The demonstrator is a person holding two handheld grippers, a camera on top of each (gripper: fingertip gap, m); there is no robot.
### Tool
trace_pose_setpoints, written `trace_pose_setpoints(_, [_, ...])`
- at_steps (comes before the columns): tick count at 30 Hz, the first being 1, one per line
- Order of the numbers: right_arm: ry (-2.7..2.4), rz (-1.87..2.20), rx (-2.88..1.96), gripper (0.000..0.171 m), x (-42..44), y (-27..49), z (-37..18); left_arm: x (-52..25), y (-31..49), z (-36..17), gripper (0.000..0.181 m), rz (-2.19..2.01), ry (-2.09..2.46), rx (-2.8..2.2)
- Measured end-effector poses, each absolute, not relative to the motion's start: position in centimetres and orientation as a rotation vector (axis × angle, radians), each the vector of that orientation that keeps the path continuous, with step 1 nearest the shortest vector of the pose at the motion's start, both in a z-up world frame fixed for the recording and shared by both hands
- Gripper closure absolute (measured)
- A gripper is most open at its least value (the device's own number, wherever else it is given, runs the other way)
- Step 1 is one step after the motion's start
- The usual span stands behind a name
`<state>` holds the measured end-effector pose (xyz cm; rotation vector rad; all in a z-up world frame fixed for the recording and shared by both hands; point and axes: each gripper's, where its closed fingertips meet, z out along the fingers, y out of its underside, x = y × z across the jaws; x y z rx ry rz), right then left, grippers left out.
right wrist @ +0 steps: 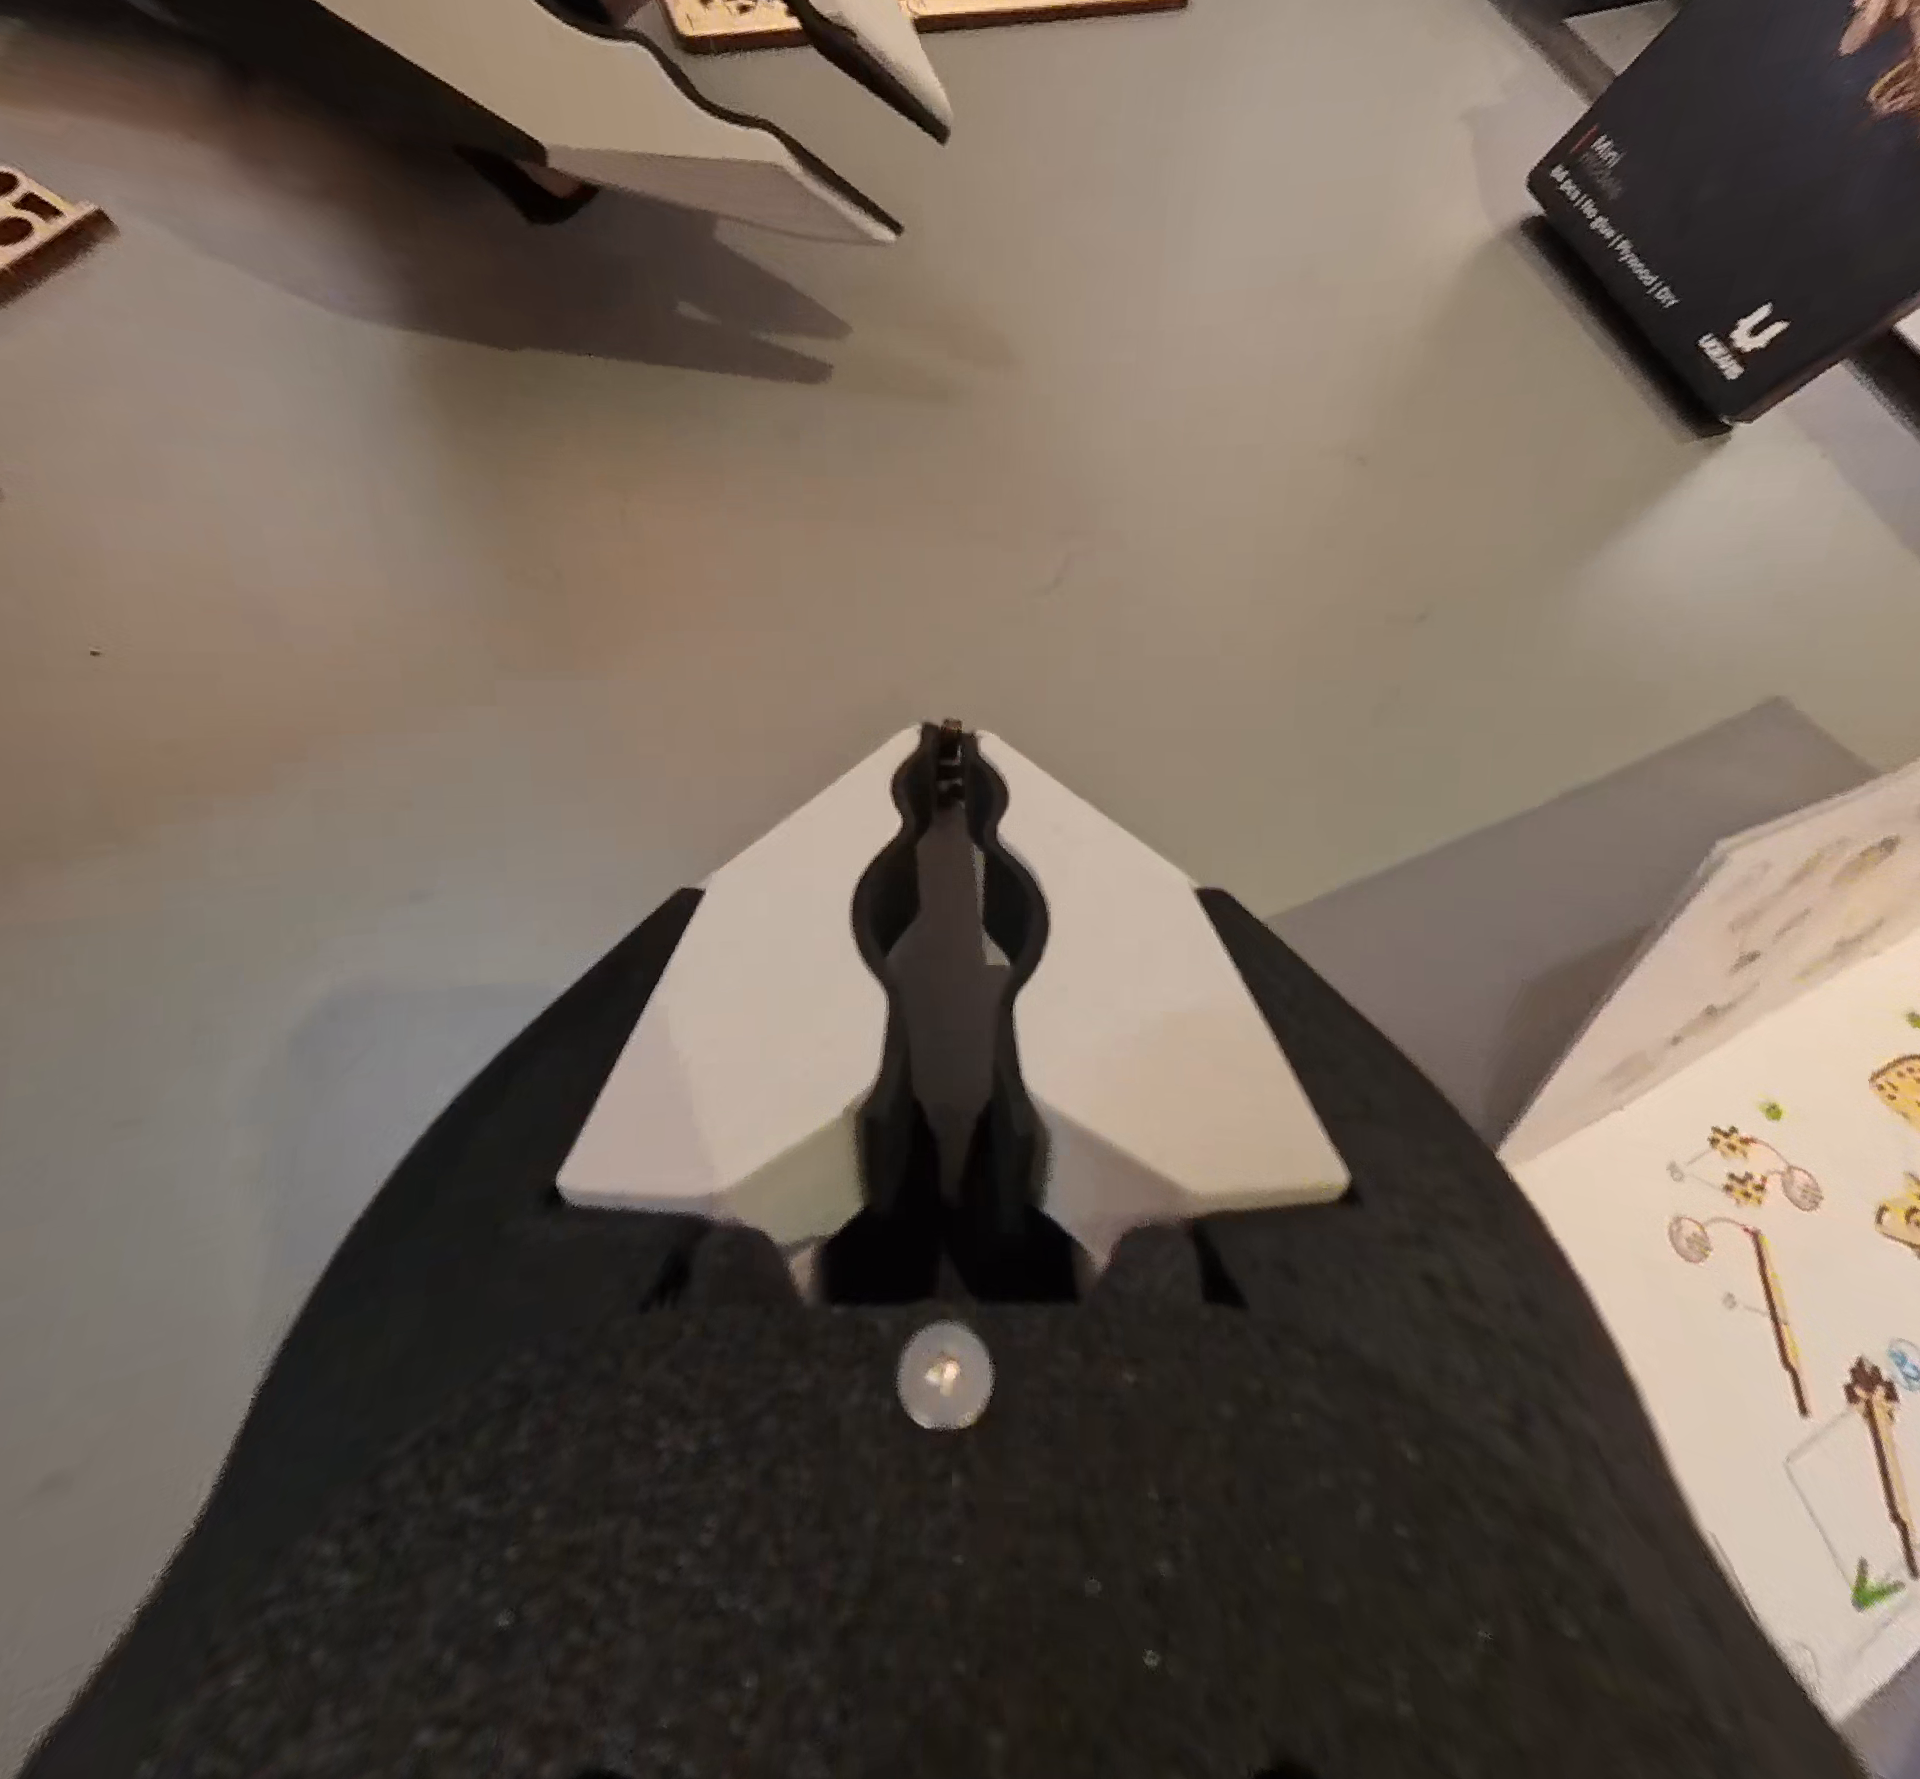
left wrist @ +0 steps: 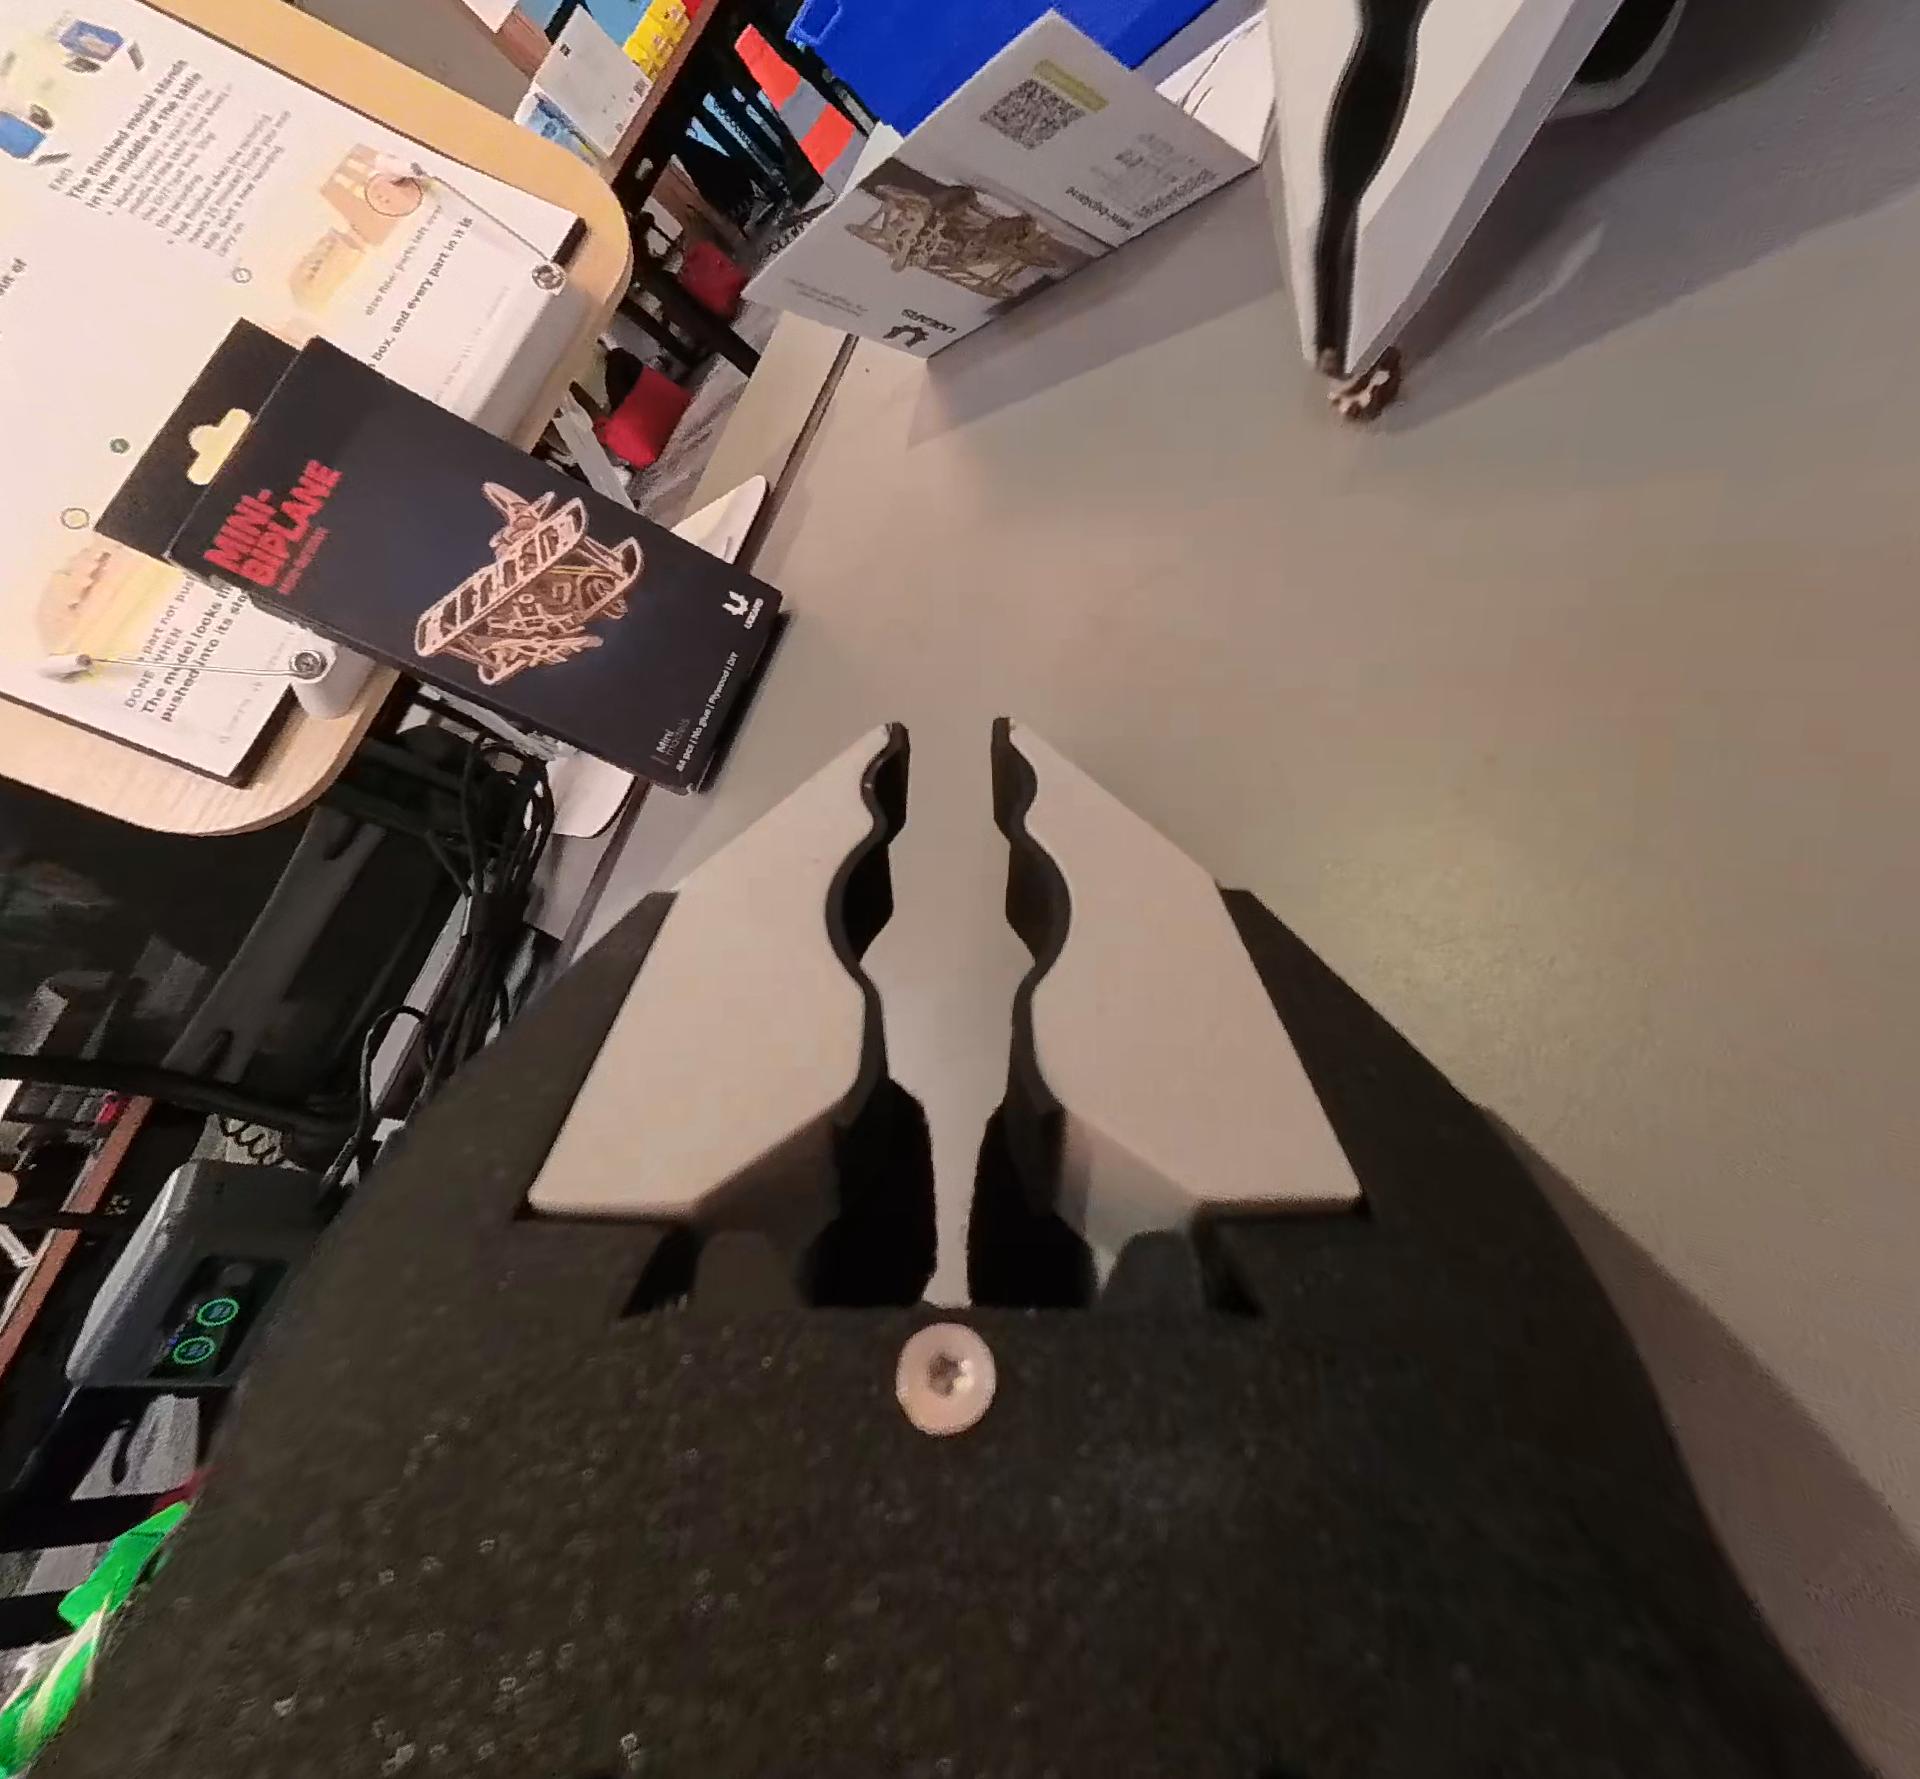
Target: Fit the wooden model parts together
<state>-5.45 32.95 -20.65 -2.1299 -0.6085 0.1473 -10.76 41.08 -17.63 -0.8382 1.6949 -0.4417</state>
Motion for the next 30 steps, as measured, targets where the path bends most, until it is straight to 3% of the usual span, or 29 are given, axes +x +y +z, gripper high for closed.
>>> trace_pose_setpoints(10, [-0.569, 0.124, -2.287, 0.161, -4.4, 31.4, -19.5, -10.8, 41.2, -17.4, 0.168, -0.459, 1.685, -0.850])
trace_pose_setpoints(13, [-0.650, 0.127, -2.398, 0.166, -4.2, 31.3, -18.7, -10.8, 41.1, -17.6, 0.169, -0.444, 1.697, -0.840])
trace_pose_setpoints(18, [-1.123, 0.071, -2.439, 0.171, -5.5, 31.3, -19.4, -10.8, 41.0, -17.7, 0.170, -0.443, 1.704, -0.833])
trace_pose_setpoints(24, [-1.575, -0.020, -2.372, 0.162, -5.4, 31.3, -20.1, -10.9, 40.4, -18.1, 0.170, -0.448, 1.741, -0.799])
trace_pose_setpoints(30, [-1.903, -0.139, -2.108, 0.164, -5.5, 32.1, -19.7, -11.2, 39.4, -18.4, 0.170, -0.499, 1.798, -0.748])
